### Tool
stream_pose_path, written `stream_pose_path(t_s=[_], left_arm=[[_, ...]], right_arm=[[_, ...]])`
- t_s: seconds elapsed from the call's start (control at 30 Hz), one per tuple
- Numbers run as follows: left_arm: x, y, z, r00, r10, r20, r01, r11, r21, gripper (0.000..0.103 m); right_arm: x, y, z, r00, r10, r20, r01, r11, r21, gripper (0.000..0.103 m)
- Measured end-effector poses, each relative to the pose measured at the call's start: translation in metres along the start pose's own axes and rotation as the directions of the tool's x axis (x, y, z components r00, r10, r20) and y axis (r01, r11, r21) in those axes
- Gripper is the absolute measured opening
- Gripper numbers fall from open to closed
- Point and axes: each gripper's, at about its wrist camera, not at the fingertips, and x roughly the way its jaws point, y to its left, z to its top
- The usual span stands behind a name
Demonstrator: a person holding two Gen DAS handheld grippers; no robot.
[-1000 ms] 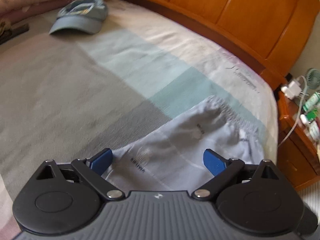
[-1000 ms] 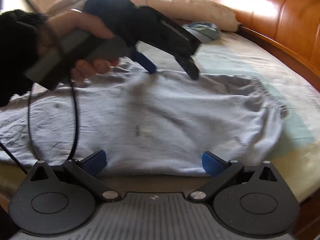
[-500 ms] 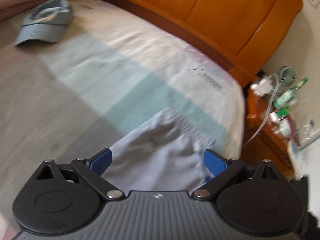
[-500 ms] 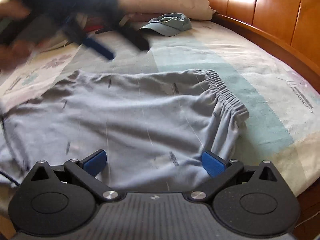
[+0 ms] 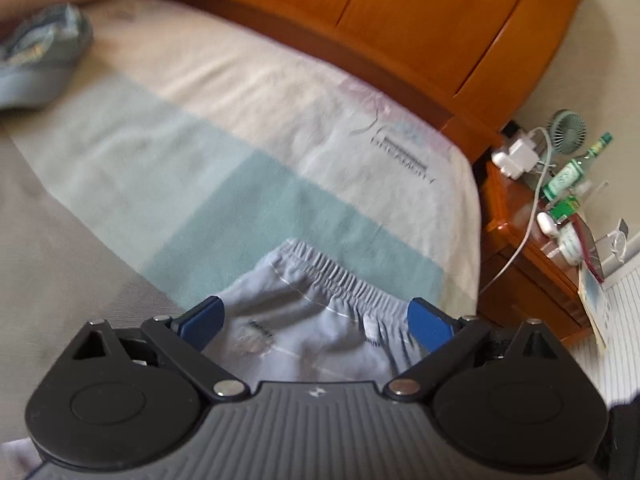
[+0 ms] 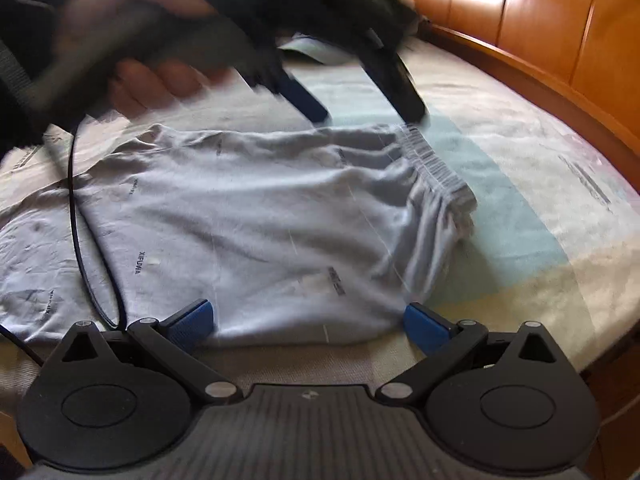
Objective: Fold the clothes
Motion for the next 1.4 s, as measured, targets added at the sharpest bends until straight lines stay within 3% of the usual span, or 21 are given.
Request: stream_pose_path(t_s=[0.3, 0.43, 0.57, 0.63, 0.7, 0.8, 0.9, 1.03, 1.3, 1.4], left_arm=[[-0.133, 0.006, -0.04, 0.985, 0.144, 0.096, -0.148, 0.988, 0.037, 0.098], [-0.176, 0.013, -0.081, 0.959, 0.271, 0.083, -0.275, 0.96, 0.047, 0.098], [-0.205, 0.032, -0.135, 0.927, 0.373, 0.024, -0.373, 0.928, -0.019, 0.098], [-0.215, 0.046, -0.168, 0.931, 0.364, -0.012, -0.363, 0.925, -0.115, 0.098], [-0.218, 0.061, -0.202, 0.948, 0.316, -0.038, -0.315, 0.916, -0.248, 0.098], [-0.211, 0.074, -0.244, 0.952, 0.302, -0.046, -0.297, 0.878, -0.377, 0.098], [-0.199, 0.085, -0.267, 0.95, 0.31, -0.042, -0.293, 0.837, -0.462, 0.098], [-0.189, 0.1, -0.277, 0.954, 0.298, 0.018, -0.251, 0.833, -0.493, 0.098], [-0.185, 0.123, -0.276, 0.941, 0.326, 0.093, -0.232, 0.819, -0.525, 0.099], [-0.193, 0.111, -0.28, 0.938, 0.334, 0.096, -0.248, 0.837, -0.487, 0.099]], right_arm=[[-0.008, 0.037, 0.029, 0.999, 0.043, 0.028, -0.039, 0.99, -0.137, 0.103], [0.006, 0.056, 0.039, 0.997, 0.08, -0.011, -0.081, 0.986, -0.149, 0.103], [0.016, 0.073, 0.042, 0.993, 0.113, -0.043, -0.118, 0.979, -0.168, 0.103], [0.018, 0.083, 0.045, 0.988, 0.146, -0.045, -0.152, 0.971, -0.187, 0.103], [0.022, 0.094, 0.049, 0.983, 0.175, -0.05, -0.182, 0.962, -0.202, 0.103], [0.031, 0.109, 0.056, 0.979, 0.192, -0.063, -0.201, 0.955, -0.217, 0.103], [0.037, 0.122, 0.059, 0.977, 0.196, -0.079, -0.209, 0.947, -0.244, 0.103], [0.036, 0.129, 0.056, 0.979, 0.178, -0.1, -0.199, 0.94, -0.276, 0.103], [0.031, 0.128, 0.046, 0.982, 0.109, -0.155, -0.153, 0.937, -0.314, 0.103], [0.03, 0.128, 0.044, 0.983, 0.098, -0.157, -0.145, 0.935, -0.325, 0.103]])
